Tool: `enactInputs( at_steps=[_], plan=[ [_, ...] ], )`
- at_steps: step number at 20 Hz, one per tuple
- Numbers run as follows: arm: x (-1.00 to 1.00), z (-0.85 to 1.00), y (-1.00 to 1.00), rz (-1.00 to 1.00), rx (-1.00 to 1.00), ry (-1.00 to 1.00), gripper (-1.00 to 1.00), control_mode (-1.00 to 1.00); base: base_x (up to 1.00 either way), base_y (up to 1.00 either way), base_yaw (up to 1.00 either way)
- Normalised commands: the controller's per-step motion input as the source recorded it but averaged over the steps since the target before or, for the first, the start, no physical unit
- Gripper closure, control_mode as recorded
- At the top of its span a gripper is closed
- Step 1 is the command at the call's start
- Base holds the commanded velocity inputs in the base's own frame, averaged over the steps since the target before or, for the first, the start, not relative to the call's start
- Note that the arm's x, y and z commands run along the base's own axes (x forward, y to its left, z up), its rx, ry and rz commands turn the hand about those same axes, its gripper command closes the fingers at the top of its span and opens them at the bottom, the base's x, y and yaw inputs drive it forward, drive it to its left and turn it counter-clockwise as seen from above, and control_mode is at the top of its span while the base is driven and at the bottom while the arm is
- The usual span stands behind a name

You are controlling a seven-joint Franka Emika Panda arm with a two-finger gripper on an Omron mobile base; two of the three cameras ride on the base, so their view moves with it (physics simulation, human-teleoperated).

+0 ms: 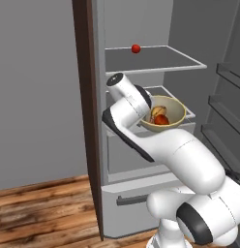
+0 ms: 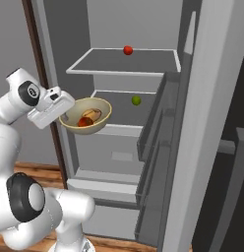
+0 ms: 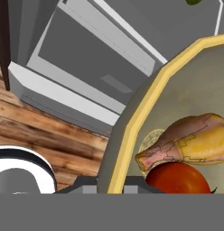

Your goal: Pick the chicken drumstick and tomato from their plates and place them in the bowl. Then put the bowl in the fridge.

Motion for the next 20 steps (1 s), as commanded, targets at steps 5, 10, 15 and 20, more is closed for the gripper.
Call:
enactInputs(
  at_steps=[5, 10, 15, 20],
  plan=[
    [0.01, -0.02, -0.14, 0.09, 0.0, 0.01, 1.0, -1.0, 0.0, 0.0, 0.0],
    [0.0, 0.18, -0.32, 0.46, 0.0, -0.01, 1.0, -1.0, 0.0, 0.0, 0.0],
    [0.0, 0.18, -0.34, 0.41, 0.0, 0.0, 1.0, -1.0, 0.0, 0.0, 0.0],
    [0.0, 0.17, -0.43, 0.25, 0.0, 0.04, 1.0, -1.0, 0.0, 0.0, 0.0]
  ],
)
